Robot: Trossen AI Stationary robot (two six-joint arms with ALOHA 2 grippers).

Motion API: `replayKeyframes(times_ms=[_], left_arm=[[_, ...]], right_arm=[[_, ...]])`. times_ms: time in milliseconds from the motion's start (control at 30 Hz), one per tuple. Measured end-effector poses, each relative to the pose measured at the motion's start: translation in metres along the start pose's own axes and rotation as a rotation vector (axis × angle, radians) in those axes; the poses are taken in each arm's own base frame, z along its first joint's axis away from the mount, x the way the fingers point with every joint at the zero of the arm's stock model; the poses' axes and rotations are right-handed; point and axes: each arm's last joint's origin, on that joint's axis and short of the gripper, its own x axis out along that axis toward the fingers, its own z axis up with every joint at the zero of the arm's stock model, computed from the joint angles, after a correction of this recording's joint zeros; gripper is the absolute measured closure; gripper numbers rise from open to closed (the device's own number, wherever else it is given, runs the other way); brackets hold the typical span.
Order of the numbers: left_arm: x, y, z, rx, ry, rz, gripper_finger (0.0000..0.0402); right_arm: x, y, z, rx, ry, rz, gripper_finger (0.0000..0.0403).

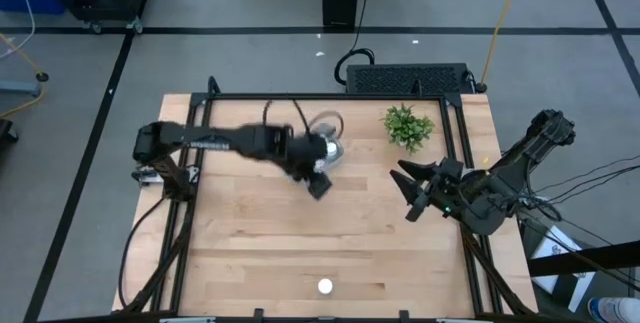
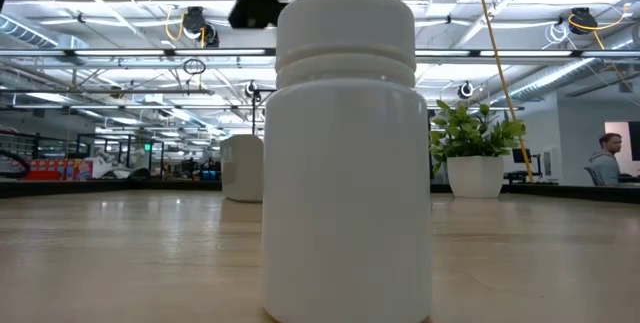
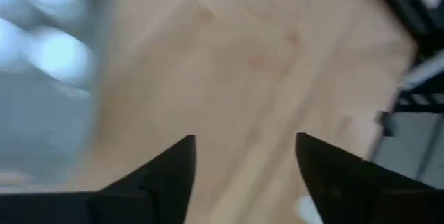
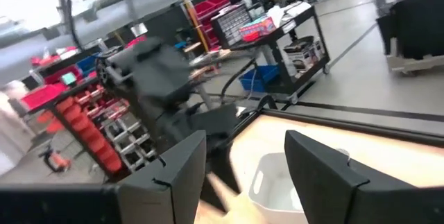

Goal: Pick and place pill bottles into a basket
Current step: Put the white pill bottle into the gray bin

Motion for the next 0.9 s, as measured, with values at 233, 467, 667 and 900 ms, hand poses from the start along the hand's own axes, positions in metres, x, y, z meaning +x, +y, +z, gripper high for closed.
replayKeyframes(times_ms=[233, 467, 667, 900], left_arm=[[0.001, -0.066, -0.049, -0.038, -0.134, -0.112, 0.0088], [0.019, -0.103, -0.087, -0.119, -0.171, -0.175, 0.0093], [0.055, -0.134, -0.110, -0.164, -0.159, -0.333, 0.0096], [0.075, -0.138, -0.142, -0.171, -0.064, -0.257, 0.0096]], right_arm=[[-0.014, -0.006, 0.015, 0.013, 0.016, 0.056, 0.0211], [-0.026, -0.007, 0.022, -0.007, 0.064, 0.147, 0.0211], [-0.031, -0.008, 0.020, -0.069, 0.075, 0.168, 0.0211], [-0.030, -0.010, 0.017, -0.107, 0.082, 0.161, 0.0211]])
